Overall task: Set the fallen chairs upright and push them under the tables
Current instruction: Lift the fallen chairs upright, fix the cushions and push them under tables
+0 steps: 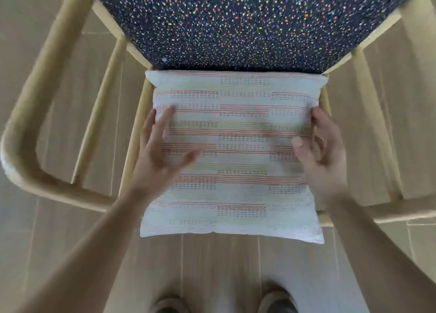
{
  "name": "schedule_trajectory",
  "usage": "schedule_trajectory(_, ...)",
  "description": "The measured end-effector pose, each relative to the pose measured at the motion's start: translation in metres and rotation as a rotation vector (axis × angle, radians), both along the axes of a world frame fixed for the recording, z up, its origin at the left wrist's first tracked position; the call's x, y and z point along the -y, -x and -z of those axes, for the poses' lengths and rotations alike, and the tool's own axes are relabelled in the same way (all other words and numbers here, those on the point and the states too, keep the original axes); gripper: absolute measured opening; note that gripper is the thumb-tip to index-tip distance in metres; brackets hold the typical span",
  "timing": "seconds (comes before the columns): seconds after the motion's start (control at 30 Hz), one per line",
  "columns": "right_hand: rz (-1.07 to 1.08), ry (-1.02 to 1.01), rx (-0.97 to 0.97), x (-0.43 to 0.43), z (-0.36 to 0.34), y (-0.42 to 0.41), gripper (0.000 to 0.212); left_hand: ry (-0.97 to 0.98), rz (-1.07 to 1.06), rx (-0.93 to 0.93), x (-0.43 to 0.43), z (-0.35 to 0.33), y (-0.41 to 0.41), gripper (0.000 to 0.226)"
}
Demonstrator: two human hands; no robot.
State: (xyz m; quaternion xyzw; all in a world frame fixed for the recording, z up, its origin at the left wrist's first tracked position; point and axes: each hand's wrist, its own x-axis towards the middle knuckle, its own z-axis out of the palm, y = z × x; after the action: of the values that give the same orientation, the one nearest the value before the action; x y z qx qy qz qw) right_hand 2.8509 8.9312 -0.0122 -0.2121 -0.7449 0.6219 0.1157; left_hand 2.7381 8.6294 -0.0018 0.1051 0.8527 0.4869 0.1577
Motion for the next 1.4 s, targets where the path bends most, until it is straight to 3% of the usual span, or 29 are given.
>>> schedule_trajectory(0.07,-0.025,-0.07,0.008,-0.006,0.026,0.0,0.093,-0.013,-0.01,0.043,0.001,0.021,0.0,0.11)
schedule_trajectory(0.13,-0.057,-0.002,0.036,-0.008,0.039,0.001,0.097,-0.132,-0.04,0.114,0.001,0.038,0.0,0.114)
schedule_trajectory(0.23,-0.022,0.088,0.088,-0.009,0.042,0.003,0.085,-0.246,-0.128,0.231,0.004,0.048,0.003,0.117)
schedule_trajectory(0.33,-0.018,0.147,0.147,-0.007,0.035,0.007,0.06,-0.327,-0.169,0.367,0.012,0.054,0.008,0.096)
schedule_trajectory(0.4,-0.024,0.161,0.175,-0.002,0.03,0.01,0.033,-0.353,-0.161,0.407,0.01,0.053,0.006,0.083)
schedule_trajectory(0.5,0.004,0.18,0.253,0.001,0.01,0.004,0.029,-0.36,-0.19,0.383,0.006,0.032,-0.005,0.067)
schedule_trajectory(0.6,0.027,0.232,0.318,0.001,-0.046,-0.014,0.045,-0.332,-0.194,0.433,0.006,-0.026,-0.017,0.069)
schedule_trajectory(0.7,0.056,0.204,0.346,-0.006,-0.123,-0.025,0.041,-0.31,-0.165,0.43,-0.001,-0.11,-0.023,0.073)
schedule_trajectory(0.83,0.065,0.2,0.464,-0.025,-0.238,-0.021,0.053,-0.254,-0.164,0.397,-0.019,-0.235,-0.018,0.077)
schedule_trajectory(0.97,0.007,0.218,0.6,-0.059,-0.343,0.009,0.054,-0.14,-0.168,0.397,-0.049,-0.347,0.007,0.08)
schedule_trajectory(1.1,-0.077,0.229,0.716,-0.098,-0.419,0.059,0.057,-0.033,-0.202,0.47,-0.085,-0.413,0.053,0.088)
schedule_trajectory(1.27,-0.203,0.206,0.811,-0.143,-0.495,0.151,0.039,0.145,-0.142,0.615,-0.125,-0.472,0.147,0.102)
schedule_trajectory(1.33,-0.244,0.239,0.851,-0.159,-0.514,0.19,0.023,0.164,-0.098,0.657,-0.142,-0.49,0.188,0.097)
schedule_trajectory(1.4,-0.236,0.289,0.873,-0.172,-0.528,0.222,0.024,0.19,-0.051,0.677,-0.157,-0.505,0.224,0.092)
